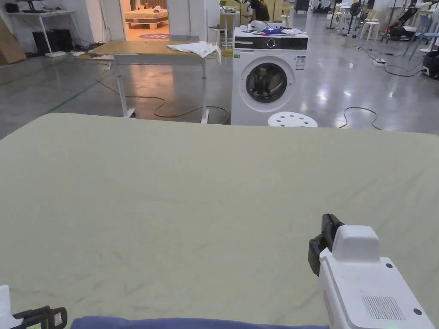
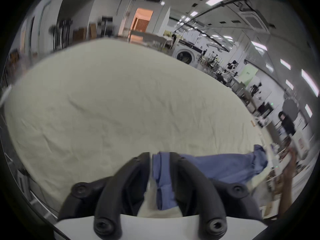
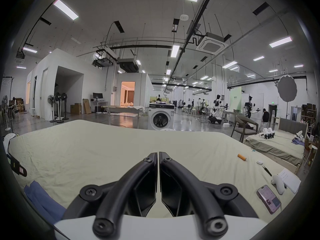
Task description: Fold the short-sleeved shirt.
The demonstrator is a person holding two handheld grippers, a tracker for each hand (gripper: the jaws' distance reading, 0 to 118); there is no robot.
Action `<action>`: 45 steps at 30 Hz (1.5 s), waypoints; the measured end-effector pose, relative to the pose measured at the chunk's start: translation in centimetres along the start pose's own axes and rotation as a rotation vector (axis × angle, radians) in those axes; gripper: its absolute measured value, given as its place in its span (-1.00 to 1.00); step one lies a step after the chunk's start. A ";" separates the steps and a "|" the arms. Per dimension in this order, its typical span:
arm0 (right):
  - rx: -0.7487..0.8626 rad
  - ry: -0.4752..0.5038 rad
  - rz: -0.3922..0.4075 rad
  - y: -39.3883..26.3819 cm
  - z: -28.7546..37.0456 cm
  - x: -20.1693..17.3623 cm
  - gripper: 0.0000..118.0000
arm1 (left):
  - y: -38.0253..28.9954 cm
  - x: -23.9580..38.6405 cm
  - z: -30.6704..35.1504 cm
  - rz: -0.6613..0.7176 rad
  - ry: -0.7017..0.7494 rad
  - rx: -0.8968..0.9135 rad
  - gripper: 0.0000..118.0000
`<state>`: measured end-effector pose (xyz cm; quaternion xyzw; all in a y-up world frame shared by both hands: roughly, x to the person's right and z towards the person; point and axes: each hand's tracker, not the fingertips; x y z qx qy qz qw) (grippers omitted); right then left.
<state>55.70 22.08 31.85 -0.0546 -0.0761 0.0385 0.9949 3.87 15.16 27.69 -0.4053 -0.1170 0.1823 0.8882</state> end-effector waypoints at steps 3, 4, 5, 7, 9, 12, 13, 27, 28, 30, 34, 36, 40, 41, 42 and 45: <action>-0.022 0.000 -0.009 -0.4 0.0 0.3 -0.99 | -0.3 -2.1 -0.7 0.099 -0.091 -0.066 -0.11; -0.028 -0.001 -0.013 -0.5 -0.1 0.4 -0.99 | -0.4 -2.8 -1.1 0.135 -0.140 -0.099 0.18; -0.034 -0.002 -0.016 -0.7 0.0 0.5 -0.99 | -0.5 -3.6 -1.6 0.190 -0.189 -0.135 0.34; -0.045 -0.004 -0.021 -0.9 0.0 0.7 -0.99 | -1.0 -4.7 -2.6 0.284 -0.261 -0.207 0.47; -0.057 -0.007 -0.021 -1.1 0.0 0.9 -0.99 | -1.7 -5.4 -3.7 0.341 -0.323 -0.241 0.47; -0.073 -0.010 -0.025 -1.4 0.0 1.1 -0.99 | -2.0 -5.9 -4.5 0.396 -0.448 -0.203 0.46; -0.078 -0.011 -0.027 -1.4 0.1 1.1 -0.99 | -2.1 -5.9 -4.9 0.431 -0.476 -0.211 0.46; -0.121 0.003 -0.032 -1.9 -0.3 1.2 -0.99 | -1.5 -1.4 -6.1 0.263 -0.361 -0.233 -0.82; -0.122 0.003 -0.033 -1.9 -0.3 1.3 -0.99 | -1.3 -1.0 -5.7 0.253 -0.360 -0.231 -0.82; -0.125 0.003 -0.036 -1.9 -0.3 1.4 -0.99 | -0.7 -0.3 -4.8 0.243 -0.349 -0.218 -0.83; -0.127 0.003 -0.037 -1.9 -0.4 1.8 -0.99 | 1.2 0.7 -2.7 0.205 -0.329 -0.177 -0.85; -0.128 0.002 -0.037 -1.9 -0.5 2.1 -0.99 | 2.5 0.8 -1.2 0.167 -0.280 -0.144 -0.85; -0.128 0.003 -0.041 -1.8 -0.6 2.4 -0.99 | 4.7 0.4 2.5 0.111 -0.109 -0.112 -0.85; -0.127 0.004 -0.040 -1.9 -0.7 2.4 -0.99 | 5.2 0.4 3.5 0.082 -0.055 -0.100 -0.85; -0.128 0.006 -0.040 -1.9 -0.7 2.4 -0.99 | 5.5 0.6 4.3 0.060 -0.006 -0.100 -0.85; -0.133 0.014 -0.045 -2.1 -0.9 2.5 -0.99 | 5.7 1.7 5.6 0.022 0.089 -0.095 -0.85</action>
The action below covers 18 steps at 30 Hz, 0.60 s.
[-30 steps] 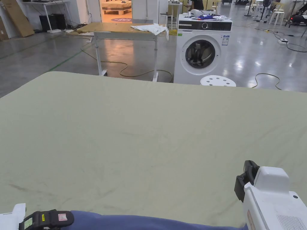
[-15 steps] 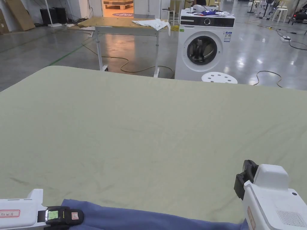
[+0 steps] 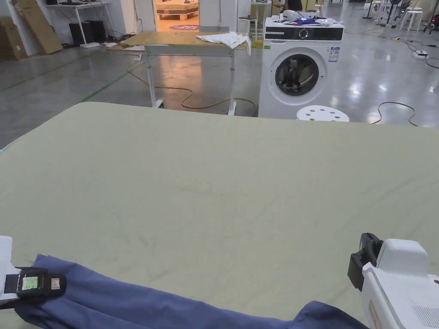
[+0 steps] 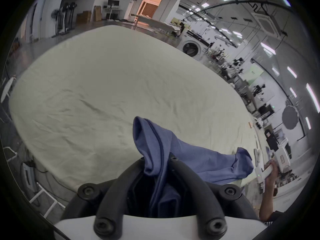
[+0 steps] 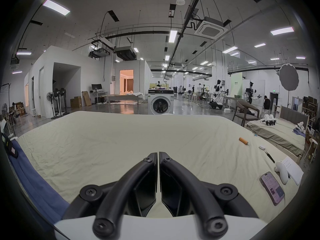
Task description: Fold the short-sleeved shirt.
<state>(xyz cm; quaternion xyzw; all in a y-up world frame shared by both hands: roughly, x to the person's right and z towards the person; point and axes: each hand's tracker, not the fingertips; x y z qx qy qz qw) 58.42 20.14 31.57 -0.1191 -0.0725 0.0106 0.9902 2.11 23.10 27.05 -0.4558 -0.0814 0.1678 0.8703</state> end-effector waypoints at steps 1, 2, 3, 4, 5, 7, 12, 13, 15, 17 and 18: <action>-0.002 0.003 -0.003 -0.1 -0.1 0.0 -0.99 | -0.1 0.5 0.2 -0.002 -0.006 -0.006 -0.85; -0.005 0.006 -0.006 -0.1 -0.1 0.0 -0.99 | -0.2 1.1 0.2 -0.006 -0.009 -0.007 -0.85; -0.009 0.008 -0.010 -0.2 -0.1 0.0 -0.99 | -0.4 1.8 0.3 -0.009 -0.010 -0.006 -0.85; -0.010 0.010 -0.013 -0.3 -0.2 0.0 -0.99 | -0.5 2.5 0.3 -0.014 -0.016 -0.008 -0.85; -0.012 0.012 -0.017 -0.3 -0.2 0.0 -0.99 | -0.7 3.4 0.3 -0.018 -0.039 -0.016 -0.85; -0.015 0.014 -0.021 -0.4 -0.2 -0.1 -0.99 | -1.1 5.0 0.1 -0.014 -0.110 -0.026 -0.85; -0.018 0.021 -0.015 -0.5 0.0 0.0 -0.99 | -2.3 10.1 -1.6 0.007 -0.293 -0.068 -0.84; -0.019 0.020 -0.015 -0.6 0.1 0.0 -0.99 | -2.6 11.2 -2.2 -0.003 -0.306 -0.081 -0.84; -0.022 0.019 -0.018 -0.7 0.2 0.2 -0.99 | -3.4 13.6 -3.8 -0.048 -0.308 -0.107 -0.84; -0.027 0.014 -0.022 -0.9 0.2 0.4 -0.99 | -4.2 15.7 -6.2 -0.094 -0.303 -0.161 -0.84; -0.028 0.012 -0.024 -0.9 0.3 0.6 -0.99 | -4.4 15.9 -7.6 -0.092 -0.292 -0.171 -0.84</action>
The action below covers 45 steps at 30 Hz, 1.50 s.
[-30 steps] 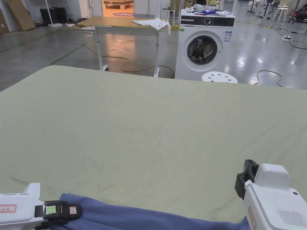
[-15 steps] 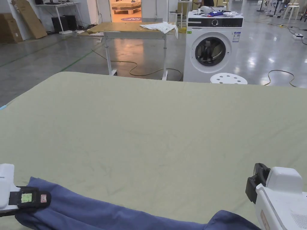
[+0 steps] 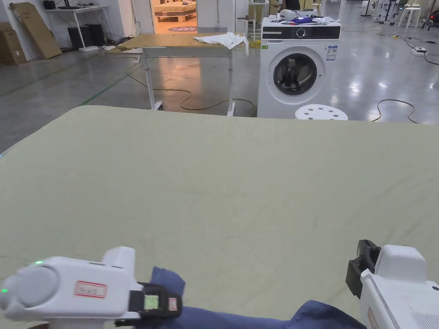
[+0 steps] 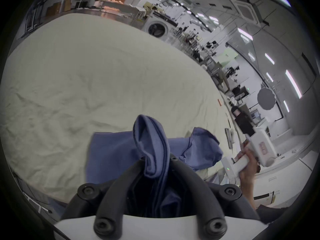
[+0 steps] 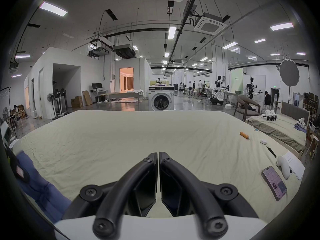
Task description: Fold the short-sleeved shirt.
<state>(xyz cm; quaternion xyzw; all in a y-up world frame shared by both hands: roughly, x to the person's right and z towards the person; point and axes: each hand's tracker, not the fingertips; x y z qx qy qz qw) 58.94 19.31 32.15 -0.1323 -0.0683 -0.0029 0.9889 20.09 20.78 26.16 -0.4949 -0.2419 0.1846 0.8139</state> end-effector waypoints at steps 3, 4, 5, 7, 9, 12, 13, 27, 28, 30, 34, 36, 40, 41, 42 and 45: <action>-0.007 -0.010 -0.001 -0.2 0.3 0.4 -0.99 | -0.4 1.0 -4.6 -0.024 0.052 -0.068 -0.84; -0.010 -0.014 0.000 -0.3 0.3 0.6 -0.99 | -0.7 1.4 -6.0 -0.033 0.072 -0.093 -0.84; -0.014 -0.017 0.001 -0.4 0.4 0.7 -0.99 | -1.0 1.5 -7.4 -0.050 0.087 -0.115 -0.84; -0.020 -0.024 0.003 -0.5 0.5 1.0 -0.99 | -1.4 1.6 -9.5 -0.067 0.135 -0.154 -0.84; -0.026 -0.029 0.005 -0.6 0.6 1.1 -0.99 | -2.0 1.9 -10.8 -0.073 0.160 -0.173 -0.84; -0.035 -0.036 0.012 -0.8 0.6 1.3 -0.99 | -2.4 2.3 -11.4 -0.085 0.173 -0.177 -0.82; -0.037 -0.035 0.013 -0.8 0.6 1.3 -0.99 | -2.4 2.4 -11.4 -0.088 0.177 -0.178 -0.77; -0.043 -0.028 0.010 -0.5 0.9 1.5 -0.99 | -0.9 2.5 -4.9 -0.062 0.047 -0.039 -0.01; -0.044 -0.029 0.009 -0.5 0.9 1.6 -0.99 | -0.8 2.3 -5.1 -0.070 0.079 -0.035 -0.21; -0.049 -0.029 0.007 -0.7 0.9 1.7 -0.99 | -1.1 1.8 -6.0 -0.084 0.156 -0.066 -0.58; -0.058 -0.030 0.008 -0.9 0.8 1.8 -0.99 | -2.8 1.9 -8.7 -0.128 0.181 -0.169 -0.82; -0.063 -0.030 0.010 -1.0 0.8 1.9 -0.99 | -3.8 2.3 -9.6 -0.135 0.109 -0.209 -0.85; -0.073 -0.035 0.009 -1.2 0.8 2.1 -0.99 | -5.4 3.8 -10.6 -0.202 0.066 -0.225 -0.86; -0.075 -0.037 0.008 -1.2 0.8 2.2 -0.99 | -5.7 4.0 -11.0 -0.223 0.078 -0.217 -0.86; -0.076 -0.038 0.007 -1.3 0.7 2.2 -0.99 | -5.9 4.0 -11.3 -0.233 0.089 -0.210 -0.86; -0.076 -0.039 0.002 -1.4 0.7 2.4 -0.99 | -5.8 3.4 -11.9 -0.181 0.053 -0.170 -0.86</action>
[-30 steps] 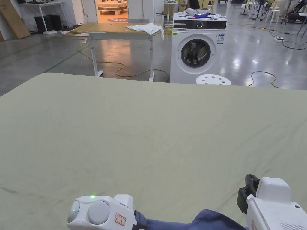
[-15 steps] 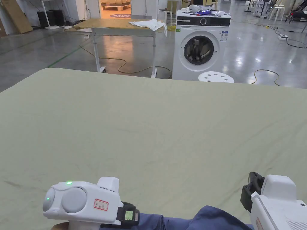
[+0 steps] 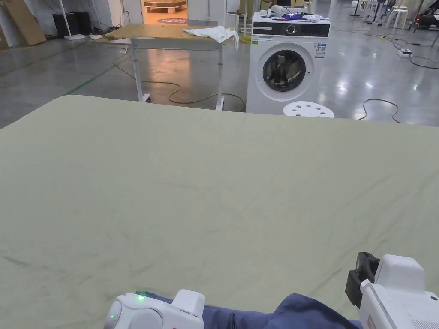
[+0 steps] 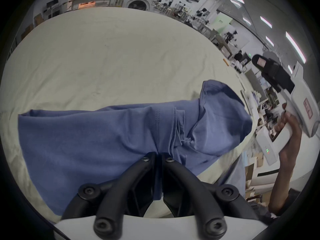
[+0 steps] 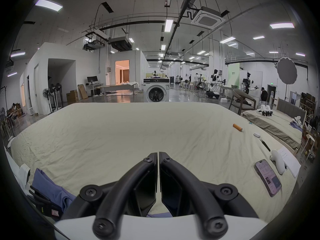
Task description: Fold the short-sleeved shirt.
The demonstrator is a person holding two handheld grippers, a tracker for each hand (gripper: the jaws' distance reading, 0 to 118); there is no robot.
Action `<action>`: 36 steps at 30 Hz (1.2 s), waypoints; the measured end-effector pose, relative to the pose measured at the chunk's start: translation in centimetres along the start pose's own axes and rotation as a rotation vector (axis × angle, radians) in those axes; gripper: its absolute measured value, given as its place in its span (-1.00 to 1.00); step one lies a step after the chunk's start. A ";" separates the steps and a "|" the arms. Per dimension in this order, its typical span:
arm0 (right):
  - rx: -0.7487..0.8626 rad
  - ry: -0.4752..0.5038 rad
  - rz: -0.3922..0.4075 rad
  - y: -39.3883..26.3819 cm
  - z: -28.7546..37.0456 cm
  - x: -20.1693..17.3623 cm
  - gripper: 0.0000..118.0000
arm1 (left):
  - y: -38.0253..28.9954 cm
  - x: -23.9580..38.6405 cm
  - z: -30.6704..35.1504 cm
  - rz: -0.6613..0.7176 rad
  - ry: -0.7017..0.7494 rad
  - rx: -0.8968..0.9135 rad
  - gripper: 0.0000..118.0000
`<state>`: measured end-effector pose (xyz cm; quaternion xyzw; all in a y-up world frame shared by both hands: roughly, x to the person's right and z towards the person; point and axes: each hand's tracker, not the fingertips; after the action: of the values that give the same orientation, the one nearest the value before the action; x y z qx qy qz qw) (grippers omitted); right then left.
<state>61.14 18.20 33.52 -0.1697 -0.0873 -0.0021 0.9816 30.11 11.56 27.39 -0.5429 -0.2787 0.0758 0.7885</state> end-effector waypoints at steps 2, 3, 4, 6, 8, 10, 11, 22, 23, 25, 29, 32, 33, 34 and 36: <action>-0.001 0.001 -0.002 0.0 0.0 0.0 -0.99 | 0.1 -0.3 -0.1 0.043 -0.041 0.030 -0.86; -0.001 0.002 -0.003 0.0 0.0 0.0 -0.99 | 0.3 -0.7 0.0 0.058 -0.064 0.037 -0.86; -0.002 0.002 -0.004 0.0 -0.1 0.0 -0.99 | 0.3 -0.8 0.1 0.073 -0.081 0.045 -0.86; -0.003 0.005 -0.005 0.0 -0.1 0.0 -0.99 | 0.3 -1.1 0.2 0.098 -0.124 0.048 -0.85; -0.004 0.006 -0.006 0.0 -0.1 0.0 -0.99 | 0.5 -1.2 0.8 0.091 -0.109 0.043 -0.85; -0.003 0.006 -0.008 0.0 -0.1 0.0 -0.99 | 0.6 -1.7 2.4 0.081 -0.098 0.080 -0.84; -0.001 0.009 -0.010 0.1 -0.1 0.0 -0.99 | 0.8 -2.2 3.5 0.085 -0.096 0.099 -0.81; 0.088 0.047 -0.008 1.3 0.6 -1.0 -0.99 | -1.3 -14.6 11.0 0.263 -0.028 0.197 0.19; 0.087 0.050 -0.005 1.4 0.6 -1.2 -0.99 | -1.9 -15.7 10.5 0.292 -0.054 0.177 0.19; 0.086 0.059 -0.007 1.4 0.5 -1.3 -0.99 | -3.0 -17.7 9.3 0.344 -0.135 0.138 0.19; 0.076 0.060 -0.005 1.2 0.4 -1.5 -0.99 | -4.7 -19.6 7.9 0.411 -0.293 0.214 0.19; 0.068 0.059 -0.005 1.0 0.4 -1.5 -0.99 | -5.0 -20.3 6.5 0.449 -0.418 0.202 0.18; 0.066 0.059 -0.006 1.0 0.4 -1.6 -0.99 | -4.9 -20.4 5.9 0.452 -0.440 0.194 0.17; 0.064 0.060 -0.008 1.0 0.4 -1.6 -0.99 | -4.9 -20.5 5.5 0.446 -0.470 0.200 0.14; 0.061 0.058 -0.008 1.0 0.5 -1.6 -0.99 | -4.5 -21.0 4.6 0.451 -0.484 0.206 -0.09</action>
<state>59.51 19.30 33.35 -0.1389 -0.0597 -0.0081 0.9885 9.40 4.66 25.11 -0.4747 -0.3217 0.4023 0.7136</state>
